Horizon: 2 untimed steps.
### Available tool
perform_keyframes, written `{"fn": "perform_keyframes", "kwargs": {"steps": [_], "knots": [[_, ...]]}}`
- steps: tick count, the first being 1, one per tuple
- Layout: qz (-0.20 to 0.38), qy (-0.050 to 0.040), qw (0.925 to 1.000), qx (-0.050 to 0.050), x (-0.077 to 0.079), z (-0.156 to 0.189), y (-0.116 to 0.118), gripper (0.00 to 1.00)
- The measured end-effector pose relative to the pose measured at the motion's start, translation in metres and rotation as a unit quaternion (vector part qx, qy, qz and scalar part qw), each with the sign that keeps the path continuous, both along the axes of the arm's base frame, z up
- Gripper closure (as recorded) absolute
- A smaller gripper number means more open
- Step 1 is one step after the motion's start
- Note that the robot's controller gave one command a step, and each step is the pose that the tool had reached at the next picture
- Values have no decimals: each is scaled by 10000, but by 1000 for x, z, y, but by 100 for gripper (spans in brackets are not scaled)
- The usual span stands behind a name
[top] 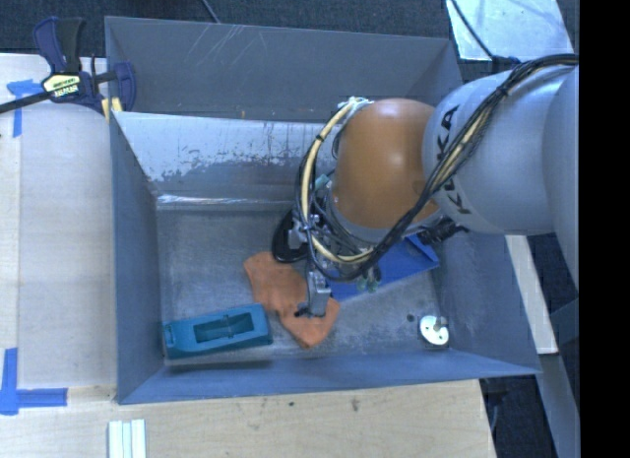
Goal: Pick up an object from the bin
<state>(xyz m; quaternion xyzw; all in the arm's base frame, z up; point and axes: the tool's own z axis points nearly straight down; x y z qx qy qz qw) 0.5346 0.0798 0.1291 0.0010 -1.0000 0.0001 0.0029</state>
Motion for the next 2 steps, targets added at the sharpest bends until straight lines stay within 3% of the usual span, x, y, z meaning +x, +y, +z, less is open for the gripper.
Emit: {"fn": "perform_keyframes", "kwargs": {"steps": [1, 2], "knots": [[-11, -41, 10000, 4, 2, 5, 0, 0], [528, -196, 9984, 20, 10, -51, 0, 100]]}}
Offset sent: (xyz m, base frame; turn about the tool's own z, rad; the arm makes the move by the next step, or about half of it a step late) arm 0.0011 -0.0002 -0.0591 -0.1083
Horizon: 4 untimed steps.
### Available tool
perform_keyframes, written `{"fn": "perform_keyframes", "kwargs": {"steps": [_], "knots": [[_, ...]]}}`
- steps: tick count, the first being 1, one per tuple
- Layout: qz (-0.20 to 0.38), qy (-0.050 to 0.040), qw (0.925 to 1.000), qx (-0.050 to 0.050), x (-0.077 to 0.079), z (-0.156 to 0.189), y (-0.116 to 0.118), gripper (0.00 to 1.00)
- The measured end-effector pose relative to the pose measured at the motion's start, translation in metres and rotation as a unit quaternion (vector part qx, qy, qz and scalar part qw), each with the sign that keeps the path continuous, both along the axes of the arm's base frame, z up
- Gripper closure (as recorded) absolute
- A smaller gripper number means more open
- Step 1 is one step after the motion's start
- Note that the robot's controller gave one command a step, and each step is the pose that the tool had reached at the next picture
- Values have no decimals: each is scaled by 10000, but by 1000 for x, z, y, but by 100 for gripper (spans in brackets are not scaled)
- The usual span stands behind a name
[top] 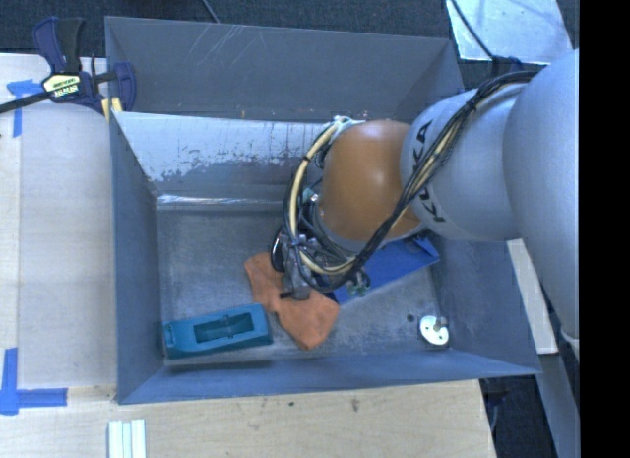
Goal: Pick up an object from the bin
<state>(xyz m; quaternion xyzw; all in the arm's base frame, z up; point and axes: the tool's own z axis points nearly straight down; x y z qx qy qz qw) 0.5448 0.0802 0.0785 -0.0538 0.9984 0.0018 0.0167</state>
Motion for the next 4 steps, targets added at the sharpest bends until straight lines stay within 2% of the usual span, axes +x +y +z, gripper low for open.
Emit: {"fn": "perform_keyframes", "kwargs": {"steps": [1, 2, 3, 4], "knots": [[-1, 3, 10000, -1, 0, 0, 0, 100], [197, 175, 9996, -31, -34, 47, -22, 100], [415, 160, 9990, -32, 5, 117, -32, 100], [459, 137, 9988, -32, 16, 131, -35, 100]]}}
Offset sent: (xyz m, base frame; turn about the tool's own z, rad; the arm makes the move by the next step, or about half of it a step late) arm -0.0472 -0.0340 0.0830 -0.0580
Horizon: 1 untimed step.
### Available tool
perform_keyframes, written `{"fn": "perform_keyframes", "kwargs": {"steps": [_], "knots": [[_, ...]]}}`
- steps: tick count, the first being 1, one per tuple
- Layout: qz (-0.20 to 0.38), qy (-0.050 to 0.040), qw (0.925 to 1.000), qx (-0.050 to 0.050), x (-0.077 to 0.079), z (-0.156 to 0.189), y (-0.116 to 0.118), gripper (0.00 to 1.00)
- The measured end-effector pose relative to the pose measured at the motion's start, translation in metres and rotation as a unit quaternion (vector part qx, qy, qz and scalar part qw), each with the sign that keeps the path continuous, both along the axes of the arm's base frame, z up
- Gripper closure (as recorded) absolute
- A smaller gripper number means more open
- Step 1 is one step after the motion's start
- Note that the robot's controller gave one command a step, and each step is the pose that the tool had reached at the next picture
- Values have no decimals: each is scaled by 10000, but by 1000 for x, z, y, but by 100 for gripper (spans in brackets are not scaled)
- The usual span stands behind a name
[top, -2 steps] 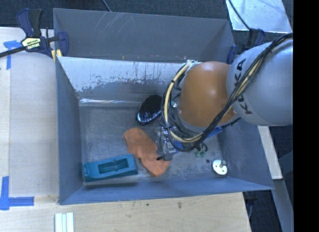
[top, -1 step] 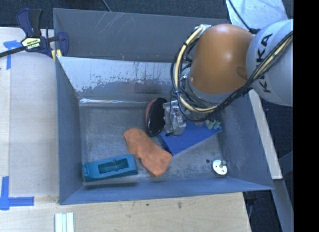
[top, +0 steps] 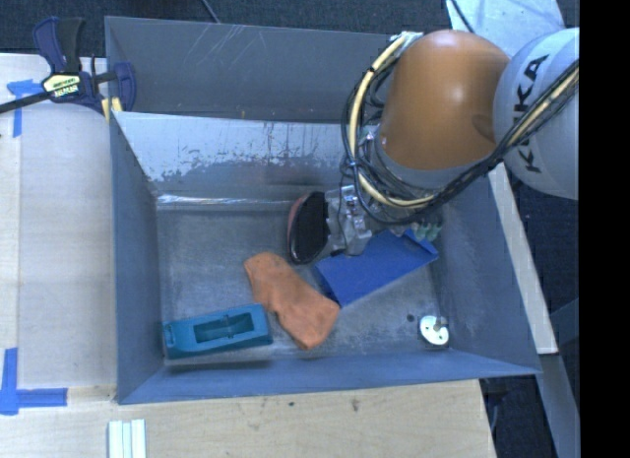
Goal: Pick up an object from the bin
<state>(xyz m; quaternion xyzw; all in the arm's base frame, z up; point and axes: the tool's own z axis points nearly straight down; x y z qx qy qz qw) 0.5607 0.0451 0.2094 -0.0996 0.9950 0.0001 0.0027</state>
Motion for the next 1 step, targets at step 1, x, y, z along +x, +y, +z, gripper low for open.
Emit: {"fn": "perform_keyframes", "kwargs": {"steps": [1], "knots": [[561, 1, 9984, -5, -16, 15, -27, 100]]}}
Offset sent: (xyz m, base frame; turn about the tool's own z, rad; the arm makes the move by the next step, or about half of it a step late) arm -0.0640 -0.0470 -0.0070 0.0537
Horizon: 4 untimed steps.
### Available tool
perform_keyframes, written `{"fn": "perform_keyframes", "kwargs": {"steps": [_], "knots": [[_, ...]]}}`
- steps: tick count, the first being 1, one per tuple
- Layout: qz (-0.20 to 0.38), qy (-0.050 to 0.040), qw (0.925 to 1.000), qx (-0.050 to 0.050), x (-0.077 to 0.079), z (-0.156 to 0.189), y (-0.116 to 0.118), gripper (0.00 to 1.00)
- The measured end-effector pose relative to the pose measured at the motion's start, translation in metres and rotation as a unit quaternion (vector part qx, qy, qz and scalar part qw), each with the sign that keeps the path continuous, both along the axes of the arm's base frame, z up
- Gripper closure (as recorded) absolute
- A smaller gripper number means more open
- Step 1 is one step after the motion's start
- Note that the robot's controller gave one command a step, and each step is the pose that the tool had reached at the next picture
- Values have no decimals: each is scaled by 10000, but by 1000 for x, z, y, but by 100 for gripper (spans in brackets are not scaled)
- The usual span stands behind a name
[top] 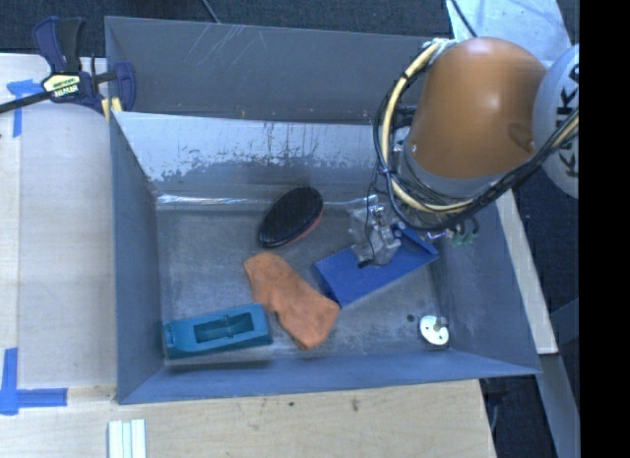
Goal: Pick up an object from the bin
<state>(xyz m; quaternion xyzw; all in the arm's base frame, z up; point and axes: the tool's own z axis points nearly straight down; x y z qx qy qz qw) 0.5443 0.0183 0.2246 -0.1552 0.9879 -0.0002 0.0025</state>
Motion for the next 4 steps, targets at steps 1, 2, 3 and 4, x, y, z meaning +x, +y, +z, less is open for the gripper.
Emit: {"fn": "perform_keyframes", "kwargs": {"steps": [1, 2, 3, 4], "knots": [[21, -1, 10000, -1, -23, -7, -13, 100], [-324, 26, 9995, 6, -22, -41, 28, 0], [-340, 17, 9994, 1, -22, -40, 26, 0], [-47, -22, 10000, 2, -4, -92, 48, 0]]}}
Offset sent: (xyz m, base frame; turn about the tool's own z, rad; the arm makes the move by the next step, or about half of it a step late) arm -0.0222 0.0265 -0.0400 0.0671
